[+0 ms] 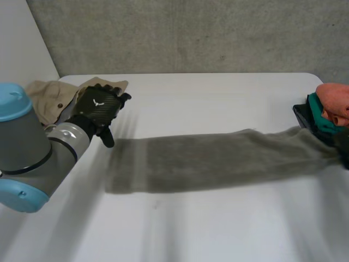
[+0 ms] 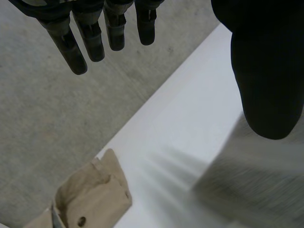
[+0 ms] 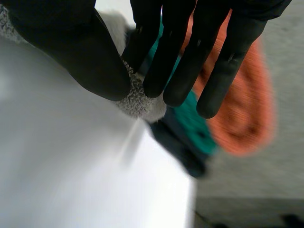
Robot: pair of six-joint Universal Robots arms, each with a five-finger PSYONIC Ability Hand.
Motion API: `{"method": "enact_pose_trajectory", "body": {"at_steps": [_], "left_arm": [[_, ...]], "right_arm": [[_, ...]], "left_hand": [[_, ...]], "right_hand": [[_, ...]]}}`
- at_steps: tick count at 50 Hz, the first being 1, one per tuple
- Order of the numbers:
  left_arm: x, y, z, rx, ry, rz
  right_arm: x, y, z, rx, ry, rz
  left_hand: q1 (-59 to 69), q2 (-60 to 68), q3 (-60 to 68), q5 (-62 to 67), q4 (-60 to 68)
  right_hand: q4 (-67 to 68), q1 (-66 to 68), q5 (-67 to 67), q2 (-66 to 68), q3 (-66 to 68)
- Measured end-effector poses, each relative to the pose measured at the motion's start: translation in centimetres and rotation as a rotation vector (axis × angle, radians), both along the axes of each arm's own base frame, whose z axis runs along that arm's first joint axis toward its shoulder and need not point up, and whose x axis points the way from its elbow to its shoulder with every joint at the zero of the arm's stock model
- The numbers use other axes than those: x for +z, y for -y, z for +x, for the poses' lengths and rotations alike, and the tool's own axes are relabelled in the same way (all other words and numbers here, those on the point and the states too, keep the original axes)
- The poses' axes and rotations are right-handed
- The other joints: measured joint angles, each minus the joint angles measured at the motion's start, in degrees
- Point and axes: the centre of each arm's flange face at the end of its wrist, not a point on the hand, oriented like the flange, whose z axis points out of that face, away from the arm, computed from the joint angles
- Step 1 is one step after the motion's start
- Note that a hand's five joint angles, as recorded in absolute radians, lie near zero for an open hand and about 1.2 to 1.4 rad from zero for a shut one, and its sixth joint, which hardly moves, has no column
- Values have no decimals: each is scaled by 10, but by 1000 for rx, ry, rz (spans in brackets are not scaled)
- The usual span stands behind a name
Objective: Fold the laundry.
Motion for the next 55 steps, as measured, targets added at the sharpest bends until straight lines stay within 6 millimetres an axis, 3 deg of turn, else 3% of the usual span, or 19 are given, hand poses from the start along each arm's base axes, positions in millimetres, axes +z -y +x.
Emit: {"method": "enact_pose_trajectory", "body": {"at_steps": [4,8,11,13,15,16,18,22,25,28,31,35,38,40,44,47,48,51,55], "left_arm": [[11,-6,4,5,-9,-23],[14,-9,6,7,-11,-30],[16,-11,8,9,-12,-32],[17,-13,9,10,-13,-33],[17,-14,9,11,-14,-34],[18,-15,10,11,-16,-34],[19,-16,10,12,-20,-34],[19,-19,10,11,-29,-27],[18,-20,10,10,-35,-20],[17,-22,9,6,-39,-13],[16,-23,8,3,-41,-10],[15,-23,7,-1,-41,-10],[16,-23,6,-3,-42,-13],[16,-23,6,-5,-44,-19],[17,-23,3,-11,-47,-30],[16,-23,2,-16,-49,-33],[16,-24,1,-19,-49,-33],[14,-26,-1,-26,-49,-29],[12,-29,-4,-37,-49,-23]], "right_arm": [[16,4,-26,-34,-162,-41],[25,8,-20,6,-224,-77],[38,7,22,141,-241,-154],[47,-1,66,280,-229,-230],[53,-13,101,402,-211,-287],[56,-28,132,514,-191,-332],[55,-52,172,672,-160,-378],[31,-117,241,995,-104,-394],[9,-154,269,1147,-86,-363],[-12,-181,285,1235,-83,-321],[-22,-187,288,1215,-86,-287],[-17,-172,277,1052,-45,-237],[-3,-154,258,900,24,-201],[10,-136,230,753,105,-143],[10,-123,191,617,193,0],[-2,-122,170,559,221,119],[-7,-120,163,538,222,157],[-16,-113,152,500,205,193],[-16,-93,143,456,149,126]], "left_hand": [[0,0,0,0,0],[0,0,0,0,0],[0,0,0,0,0],[0,0,0,0,0],[0,0,0,0,0],[0,0,0,0,0],[0,0,0,0,0],[0,0,0,0,0],[0,0,0,0,0],[0,0,0,0,0],[0,0,0,0,0],[0,0,0,0,0],[0,0,0,0,0],[0,0,0,0,0],[0,0,0,0,0],[0,0,0,0,0],[0,0,0,0,0],[0,0,0,0,0],[0,0,0,0,0]], "right_hand": [[0,0,0,0,0],[1,0,4,0,0],[1,0,5,0,2],[2,0,5,0,2],[2,0,5,0,2],[2,0,5,0,2],[2,0,5,0,2],[2,0,8,0,3],[-27,-17,-16,-31,-25],[-293,-252,-281,-292,-288],[-513,-475,-499,-514,-507],[-567,-505,-539,-550,-562],[-568,-505,-540,-550,-562],[-568,-505,-539,-550,-562],[-568,-505,-540,-550,-562],[-433,-366,-406,-406,-415],[-294,-219,-267,-261,-287],[-63,-33,-42,-39,-57],[-2,-24,4,1,-1]]}}
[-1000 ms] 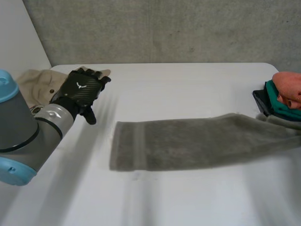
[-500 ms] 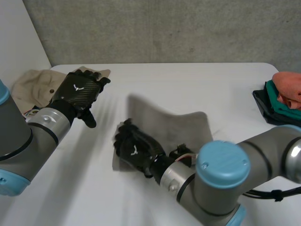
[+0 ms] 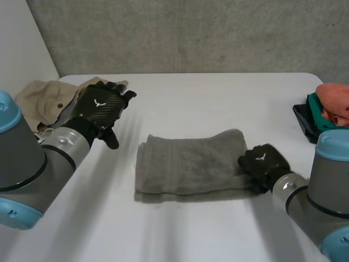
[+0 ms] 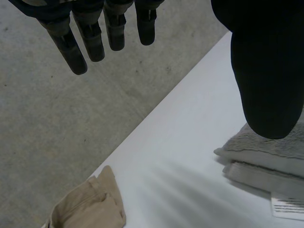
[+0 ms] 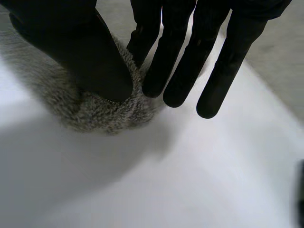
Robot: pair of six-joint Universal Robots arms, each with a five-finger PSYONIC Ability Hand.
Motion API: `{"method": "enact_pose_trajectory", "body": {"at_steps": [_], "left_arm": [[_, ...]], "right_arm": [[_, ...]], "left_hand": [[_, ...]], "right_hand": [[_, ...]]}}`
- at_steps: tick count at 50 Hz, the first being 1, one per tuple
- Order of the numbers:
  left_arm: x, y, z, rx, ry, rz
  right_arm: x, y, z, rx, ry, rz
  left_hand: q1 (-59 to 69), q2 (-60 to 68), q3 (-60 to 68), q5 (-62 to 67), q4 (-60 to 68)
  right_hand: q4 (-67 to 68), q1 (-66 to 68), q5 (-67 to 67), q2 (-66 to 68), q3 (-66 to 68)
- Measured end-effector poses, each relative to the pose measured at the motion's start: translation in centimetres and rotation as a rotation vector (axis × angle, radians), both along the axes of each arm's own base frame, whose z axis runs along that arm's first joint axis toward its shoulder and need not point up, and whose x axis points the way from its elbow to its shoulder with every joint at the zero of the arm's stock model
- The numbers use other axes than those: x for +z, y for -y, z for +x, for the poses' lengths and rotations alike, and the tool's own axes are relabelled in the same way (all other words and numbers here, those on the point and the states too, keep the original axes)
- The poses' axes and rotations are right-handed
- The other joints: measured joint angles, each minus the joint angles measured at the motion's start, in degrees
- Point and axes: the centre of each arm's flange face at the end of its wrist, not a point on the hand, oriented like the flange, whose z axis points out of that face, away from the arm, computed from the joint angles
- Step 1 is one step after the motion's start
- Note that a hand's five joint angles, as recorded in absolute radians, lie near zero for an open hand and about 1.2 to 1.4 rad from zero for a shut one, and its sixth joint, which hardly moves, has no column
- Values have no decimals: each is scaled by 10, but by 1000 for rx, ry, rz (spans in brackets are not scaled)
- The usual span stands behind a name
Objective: Fold the laundry.
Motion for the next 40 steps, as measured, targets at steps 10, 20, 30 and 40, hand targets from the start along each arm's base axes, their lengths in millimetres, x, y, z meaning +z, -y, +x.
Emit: {"method": "enact_pose_trajectory", "body": {"at_steps": [10,20,30,40], "left_arm": [[4,-4,-2,-7,-5,-8],[10,-5,0,8,-70,21],[17,-11,-13,-9,-278,147],[-41,-28,-40,18,-222,392]], "right_arm": [[60,-28,84,255,124,-408],[17,-103,138,607,141,-238],[44,-44,112,221,326,-73],[38,-5,101,102,425,292]], "left_hand": [[0,0,0,0,0],[0,0,0,0,0],[0,0,0,0,0],[0,0,0,0,0]], "right_hand": [[3,0,11,0,1],[-456,-428,-445,-464,-455],[-564,-480,-543,-550,-559],[-564,-480,-543,-550,-559]]}}
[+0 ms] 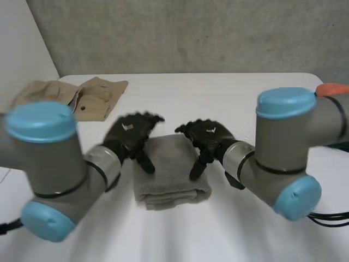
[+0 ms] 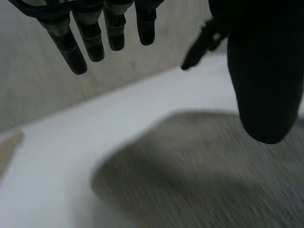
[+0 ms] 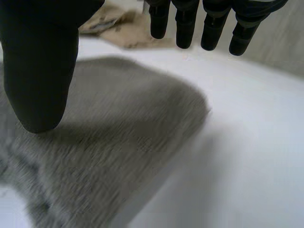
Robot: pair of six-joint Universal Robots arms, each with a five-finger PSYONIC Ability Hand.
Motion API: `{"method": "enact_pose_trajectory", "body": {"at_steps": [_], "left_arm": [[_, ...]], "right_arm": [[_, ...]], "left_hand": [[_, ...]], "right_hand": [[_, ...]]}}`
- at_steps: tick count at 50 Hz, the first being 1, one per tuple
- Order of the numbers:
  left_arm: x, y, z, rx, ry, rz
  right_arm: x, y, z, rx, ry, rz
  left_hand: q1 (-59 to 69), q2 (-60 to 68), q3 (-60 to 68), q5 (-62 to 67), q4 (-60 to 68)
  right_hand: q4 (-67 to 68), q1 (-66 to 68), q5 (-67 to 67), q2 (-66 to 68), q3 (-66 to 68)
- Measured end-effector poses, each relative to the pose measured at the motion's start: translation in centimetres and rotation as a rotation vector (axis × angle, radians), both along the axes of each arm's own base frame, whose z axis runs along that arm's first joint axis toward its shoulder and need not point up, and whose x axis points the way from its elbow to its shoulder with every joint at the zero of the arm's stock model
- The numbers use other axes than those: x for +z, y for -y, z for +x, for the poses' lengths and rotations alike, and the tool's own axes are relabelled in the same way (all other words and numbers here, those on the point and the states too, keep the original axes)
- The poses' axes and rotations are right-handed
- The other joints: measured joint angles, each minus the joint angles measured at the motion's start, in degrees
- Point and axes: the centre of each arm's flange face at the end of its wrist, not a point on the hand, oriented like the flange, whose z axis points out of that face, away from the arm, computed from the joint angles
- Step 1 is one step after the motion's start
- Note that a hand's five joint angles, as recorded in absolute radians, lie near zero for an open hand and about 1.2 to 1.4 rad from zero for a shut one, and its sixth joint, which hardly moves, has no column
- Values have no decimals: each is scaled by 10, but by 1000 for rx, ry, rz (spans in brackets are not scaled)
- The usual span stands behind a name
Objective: Fold the laundry.
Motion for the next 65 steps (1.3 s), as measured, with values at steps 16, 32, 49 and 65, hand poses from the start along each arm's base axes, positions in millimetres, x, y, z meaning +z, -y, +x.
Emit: {"method": "enact_pose_trajectory", "body": {"at_steps": [16,32,49,65], "left_arm": [[-29,-1,10,34,255,49],[90,7,2,-198,24,-317],[107,-31,-18,-649,-84,-268],[103,-32,-20,-646,-83,-253]], "right_arm": [[-24,21,-2,-40,-269,-54],[-1,-58,9,91,-221,-376],[-66,-77,20,150,-184,-442],[-75,-62,32,159,-215,-524]], "left_hand": [[0,0,0,0,0],[0,0,0,-1,0],[0,0,0,-1,0],[0,0,0,-1,0]], "right_hand": [[0,0,0,0,0],[0,0,0,0,0],[2,2,3,1,1],[498,423,458,495,496]]}}
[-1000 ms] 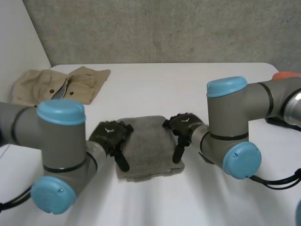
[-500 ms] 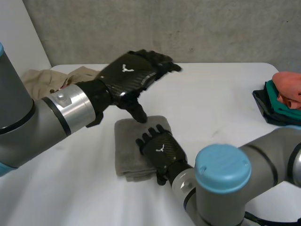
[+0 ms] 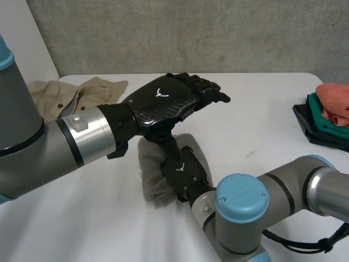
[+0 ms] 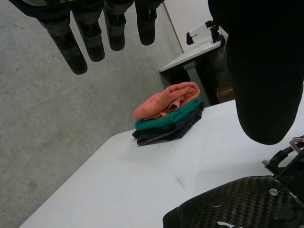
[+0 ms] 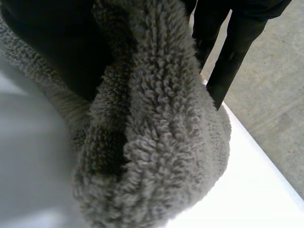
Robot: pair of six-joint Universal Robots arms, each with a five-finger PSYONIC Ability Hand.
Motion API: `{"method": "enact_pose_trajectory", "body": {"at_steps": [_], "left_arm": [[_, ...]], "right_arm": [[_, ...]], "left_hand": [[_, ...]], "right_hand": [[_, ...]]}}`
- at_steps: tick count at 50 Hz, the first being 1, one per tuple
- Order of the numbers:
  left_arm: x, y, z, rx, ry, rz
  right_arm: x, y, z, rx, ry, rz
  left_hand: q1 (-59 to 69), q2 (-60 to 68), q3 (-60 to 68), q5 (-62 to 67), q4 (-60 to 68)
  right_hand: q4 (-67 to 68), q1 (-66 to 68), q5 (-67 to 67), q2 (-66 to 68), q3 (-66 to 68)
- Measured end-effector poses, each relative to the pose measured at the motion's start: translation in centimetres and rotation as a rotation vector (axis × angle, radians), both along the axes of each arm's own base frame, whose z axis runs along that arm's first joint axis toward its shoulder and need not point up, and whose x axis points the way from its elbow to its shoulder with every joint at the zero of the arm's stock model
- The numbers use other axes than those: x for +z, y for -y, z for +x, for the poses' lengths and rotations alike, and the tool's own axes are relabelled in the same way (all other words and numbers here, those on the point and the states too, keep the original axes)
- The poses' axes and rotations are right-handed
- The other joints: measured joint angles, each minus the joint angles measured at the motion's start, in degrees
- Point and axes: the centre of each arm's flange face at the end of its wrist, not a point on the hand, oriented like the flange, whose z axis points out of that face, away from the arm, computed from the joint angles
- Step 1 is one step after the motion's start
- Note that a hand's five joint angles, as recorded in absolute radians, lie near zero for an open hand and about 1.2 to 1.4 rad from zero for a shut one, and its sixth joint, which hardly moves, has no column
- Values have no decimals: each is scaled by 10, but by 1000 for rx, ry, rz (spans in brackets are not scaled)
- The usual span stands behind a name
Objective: Fold the laundry.
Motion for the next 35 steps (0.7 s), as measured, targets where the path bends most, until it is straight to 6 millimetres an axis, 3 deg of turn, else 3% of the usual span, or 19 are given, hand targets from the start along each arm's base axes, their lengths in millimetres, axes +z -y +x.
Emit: {"method": "enact_pose_trajectory", "body": {"at_steps": [6,12,15,19,20,23,27,28,32,35], "left_arm": [[4,2,0,2,-7,-11],[16,6,-2,10,-35,-35],[27,9,-2,17,-64,-41],[40,13,-2,33,-99,-43],[45,14,-2,42,-113,-43],[51,16,-2,54,-130,-45],[55,17,-2,65,-143,-44],[54,17,-2,66,-143,-42],[51,16,-3,65,-137,-31],[44,15,-3,63,-127,-16]], "right_arm": [[17,16,1,-33,47,-35],[74,57,-8,-119,165,-148],[112,89,-22,-189,234,-229],[148,128,-46,-278,282,-311],[162,147,-61,-321,294,-347],[181,177,-88,-380,306,-402],[203,220,-140,-448,305,-480],[208,233,-160,-463,303,-501],[214,263,-215,-485,296,-523],[202,285,-262,-494,295,-493]], "left_hand": [[0,0,0,0,0],[0,0,0,0,0],[0,0,0,0,0],[0,0,0,0,0],[0,0,0,0,0],[0,0,0,0,0],[0,0,0,0,0],[0,0,0,0,0],[0,0,0,0,0],[0,0,0,0,0]], "right_hand": [[63,20,48,33,45],[64,37,50,33,45],[67,37,50,33,44],[68,37,50,33,45],[68,37,50,33,45],[68,37,50,33,45],[68,37,50,33,46],[68,37,50,33,49],[68,37,50,33,49],[68,37,56,33,49]]}}
